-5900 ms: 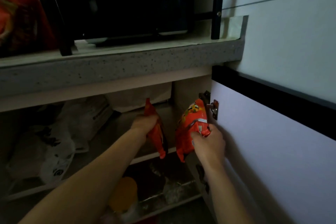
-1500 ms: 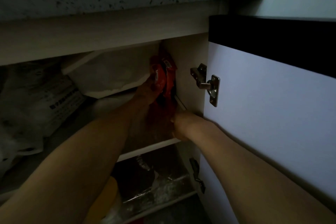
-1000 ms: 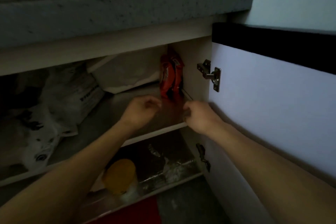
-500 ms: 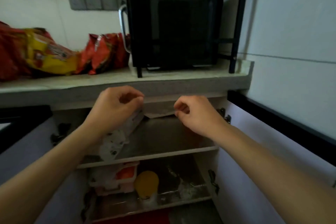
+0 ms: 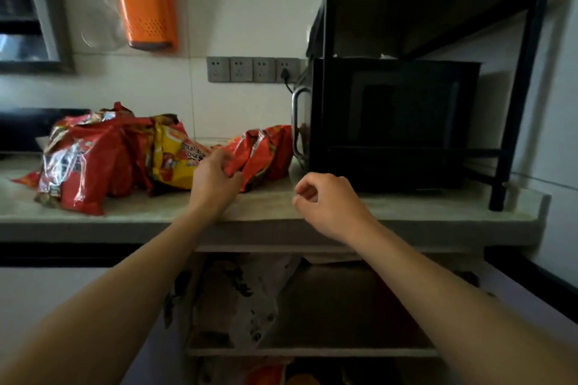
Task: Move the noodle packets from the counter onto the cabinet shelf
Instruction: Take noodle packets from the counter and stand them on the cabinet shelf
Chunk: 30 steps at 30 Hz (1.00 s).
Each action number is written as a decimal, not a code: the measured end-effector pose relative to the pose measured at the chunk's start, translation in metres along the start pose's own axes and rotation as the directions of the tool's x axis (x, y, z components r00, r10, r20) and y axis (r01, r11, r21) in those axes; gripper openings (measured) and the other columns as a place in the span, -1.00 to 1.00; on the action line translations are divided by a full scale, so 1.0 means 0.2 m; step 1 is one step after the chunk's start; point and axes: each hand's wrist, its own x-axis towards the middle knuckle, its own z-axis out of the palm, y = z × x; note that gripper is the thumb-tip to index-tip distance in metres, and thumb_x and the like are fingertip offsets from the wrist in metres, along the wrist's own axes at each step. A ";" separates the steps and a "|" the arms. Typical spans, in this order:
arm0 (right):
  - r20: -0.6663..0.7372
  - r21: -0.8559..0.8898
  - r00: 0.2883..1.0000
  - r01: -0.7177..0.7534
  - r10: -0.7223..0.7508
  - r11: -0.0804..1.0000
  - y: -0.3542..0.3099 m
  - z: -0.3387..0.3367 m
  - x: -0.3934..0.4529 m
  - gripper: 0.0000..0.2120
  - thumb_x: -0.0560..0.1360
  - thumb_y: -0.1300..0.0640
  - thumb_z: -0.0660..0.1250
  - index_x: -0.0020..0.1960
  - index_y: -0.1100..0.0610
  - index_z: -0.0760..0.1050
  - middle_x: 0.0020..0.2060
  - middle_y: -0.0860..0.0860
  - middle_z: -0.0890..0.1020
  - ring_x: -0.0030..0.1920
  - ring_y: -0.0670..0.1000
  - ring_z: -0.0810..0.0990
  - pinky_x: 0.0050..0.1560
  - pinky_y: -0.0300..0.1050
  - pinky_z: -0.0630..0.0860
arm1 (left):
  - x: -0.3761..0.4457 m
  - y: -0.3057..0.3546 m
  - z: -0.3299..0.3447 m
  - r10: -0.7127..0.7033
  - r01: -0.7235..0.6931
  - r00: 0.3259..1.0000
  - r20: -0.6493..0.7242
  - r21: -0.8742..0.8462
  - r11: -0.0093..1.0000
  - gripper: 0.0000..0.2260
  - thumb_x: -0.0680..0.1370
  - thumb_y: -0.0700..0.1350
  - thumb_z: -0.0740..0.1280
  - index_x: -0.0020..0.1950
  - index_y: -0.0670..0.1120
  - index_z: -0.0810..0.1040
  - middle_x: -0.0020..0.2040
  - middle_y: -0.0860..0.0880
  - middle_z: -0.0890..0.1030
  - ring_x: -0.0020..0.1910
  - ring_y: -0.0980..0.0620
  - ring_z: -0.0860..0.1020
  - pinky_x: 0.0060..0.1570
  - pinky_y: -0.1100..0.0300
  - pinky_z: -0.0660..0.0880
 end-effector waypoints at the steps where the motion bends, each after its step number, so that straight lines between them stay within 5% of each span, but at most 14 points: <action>1: -0.002 0.023 1.000 -0.022 0.022 0.999 0.00 0.02 0.02 -0.87 0.54 0.08 0.35 0.07 0.07 0.58 -0.15 -0.10 0.60 -0.14 -0.12 0.58 -0.13 -0.23 0.53 | 0.01 -0.01 0.04 -0.015 0.014 1.000 0.006 0.036 0.999 -0.66 0.45 -0.15 0.40 0.21 -0.11 0.49 0.10 -0.11 0.58 0.06 -0.10 0.55 0.01 0.09 0.51; 5: -0.039 0.134 0.991 -0.120 0.126 0.984 -0.01 0.17 0.19 -0.79 0.54 0.07 0.33 0.16 0.08 0.54 -0.17 -0.10 0.61 -0.20 -0.13 0.58 -0.24 -0.25 0.50 | 0.16 -0.06 0.08 0.017 -0.020 1.000 0.019 0.194 0.981 -0.43 0.44 -0.13 0.41 0.41 -0.09 0.29 0.27 -0.19 0.46 0.25 -0.20 0.45 0.20 -0.08 0.45; 9: -0.072 0.155 0.964 -0.241 0.255 0.958 0.00 0.31 0.32 -0.68 0.52 0.07 0.31 0.26 0.08 0.48 -0.02 -0.01 0.63 -0.18 -0.13 0.57 -0.35 -0.28 0.41 | 0.29 -0.15 0.11 -0.040 0.006 0.987 0.154 0.219 0.976 -0.28 0.45 -0.12 0.46 0.50 -0.04 0.15 0.30 -0.19 0.49 0.26 -0.21 0.49 0.18 -0.07 0.48; 14: -0.029 0.192 0.933 -0.348 0.360 0.918 0.02 0.31 0.39 -0.52 0.46 -0.01 0.37 0.33 0.10 0.40 0.07 0.02 0.58 -0.09 -0.05 0.53 -0.35 -0.26 0.34 | 0.33 -0.19 0.15 0.011 -0.039 0.990 0.137 0.207 0.978 -0.65 0.45 -0.04 0.32 0.23 0.01 0.44 0.00 -0.06 0.63 -0.05 -0.11 0.60 -0.04 -0.06 0.61; 19: 0.057 0.317 0.927 -0.368 0.370 0.874 -0.04 0.33 0.49 -0.14 0.33 -0.12 0.51 0.47 0.07 0.16 0.26 -0.05 0.45 0.26 0.07 0.47 0.12 -0.07 0.42 | 0.25 -0.18 0.06 -0.157 0.150 0.987 -0.036 -0.143 0.978 -0.77 0.46 0.02 0.27 0.09 0.00 0.43 -0.14 -0.03 0.57 -0.16 -0.05 0.57 -0.09 -0.03 0.59; 24: -0.061 0.533 0.893 -0.349 0.447 0.770 -0.09 0.47 0.65 0.05 0.20 -0.15 0.59 0.52 0.09 0.14 0.30 0.02 0.51 0.28 0.09 0.51 0.26 0.01 0.46 | 0.26 -0.18 0.05 -0.147 0.139 0.989 -0.006 -0.280 0.950 -0.59 0.45 0.05 0.39 0.23 0.00 0.37 -0.04 0.04 0.54 -0.05 0.01 0.53 -0.13 0.17 0.46; 27: -0.103 0.546 0.868 -0.359 0.486 0.757 -0.06 0.54 0.72 -0.16 0.25 -0.08 0.59 0.41 0.07 0.31 0.22 0.01 0.57 0.21 0.09 0.57 0.09 -0.09 0.48 | 0.31 -0.21 0.08 -0.140 0.155 0.987 0.085 -0.202 0.967 -0.49 0.42 0.09 0.47 0.29 0.03 0.39 0.02 0.10 0.52 0.01 0.07 0.50 -0.08 0.21 0.41; 30: -0.127 0.520 0.886 -0.324 0.447 0.790 -0.05 0.55 0.72 -0.42 0.36 0.06 0.50 0.32 0.04 0.39 0.12 -0.02 0.59 0.09 0.03 0.58 -0.10 -0.17 0.43 | 0.35 -0.25 0.10 -0.142 0.154 0.986 0.091 -0.152 0.976 -0.66 0.47 0.00 0.44 0.21 0.04 0.50 -0.10 0.11 0.56 -0.05 0.05 0.55 -0.11 0.18 0.46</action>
